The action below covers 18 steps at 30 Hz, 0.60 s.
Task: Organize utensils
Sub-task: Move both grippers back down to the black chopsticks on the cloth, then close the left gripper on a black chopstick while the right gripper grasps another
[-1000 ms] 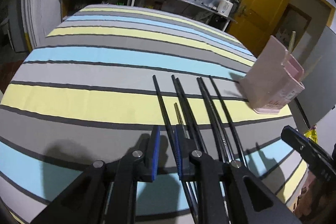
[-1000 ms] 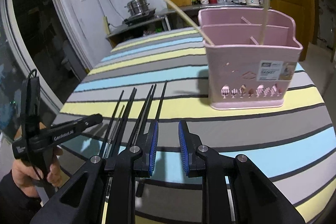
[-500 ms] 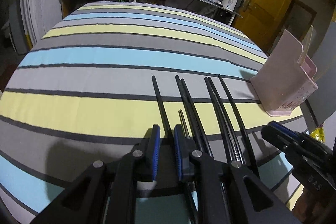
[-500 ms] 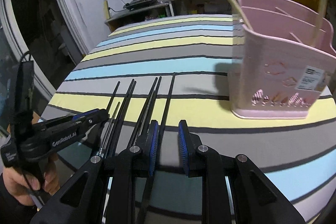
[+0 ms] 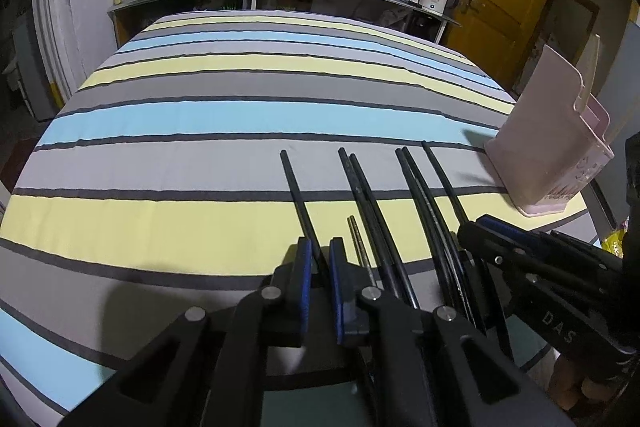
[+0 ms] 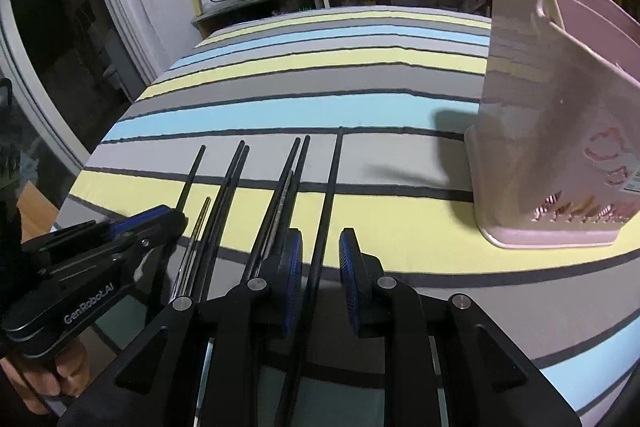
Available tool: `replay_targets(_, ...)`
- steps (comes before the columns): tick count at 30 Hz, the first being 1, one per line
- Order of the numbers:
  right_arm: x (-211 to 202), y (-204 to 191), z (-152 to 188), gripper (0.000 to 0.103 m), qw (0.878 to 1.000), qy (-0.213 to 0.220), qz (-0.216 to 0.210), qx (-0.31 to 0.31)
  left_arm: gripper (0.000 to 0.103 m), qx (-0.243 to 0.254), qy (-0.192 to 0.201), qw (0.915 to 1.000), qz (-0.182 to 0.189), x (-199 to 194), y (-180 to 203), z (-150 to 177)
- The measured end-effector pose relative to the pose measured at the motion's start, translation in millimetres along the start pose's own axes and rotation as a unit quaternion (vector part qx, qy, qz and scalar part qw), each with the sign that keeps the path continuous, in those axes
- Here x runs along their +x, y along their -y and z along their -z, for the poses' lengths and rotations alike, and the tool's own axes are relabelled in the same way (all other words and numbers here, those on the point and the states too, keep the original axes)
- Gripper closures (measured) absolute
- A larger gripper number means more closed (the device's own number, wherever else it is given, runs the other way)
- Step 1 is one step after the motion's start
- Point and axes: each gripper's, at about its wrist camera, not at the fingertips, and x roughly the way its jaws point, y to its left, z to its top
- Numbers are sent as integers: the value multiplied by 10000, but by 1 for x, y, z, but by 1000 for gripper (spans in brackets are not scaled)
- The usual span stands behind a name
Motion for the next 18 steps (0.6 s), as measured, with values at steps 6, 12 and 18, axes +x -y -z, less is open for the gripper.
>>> replay_targets(6, 9, -6, -9, 85, 9998, -11, 159, -80, 91, -17, 14, 10000, 6, 2, -1, -1)
replay_targets(12, 17, -10, -17, 95, 9993, -47, 327, -166, 94, 42, -42, 10000, 30, 3, 0, -4)
replay_targets(18, 13, -6, -19, 97, 9999, -58, 129, -7, 96, -2, -113, 9999, 124, 2, -2, -6)
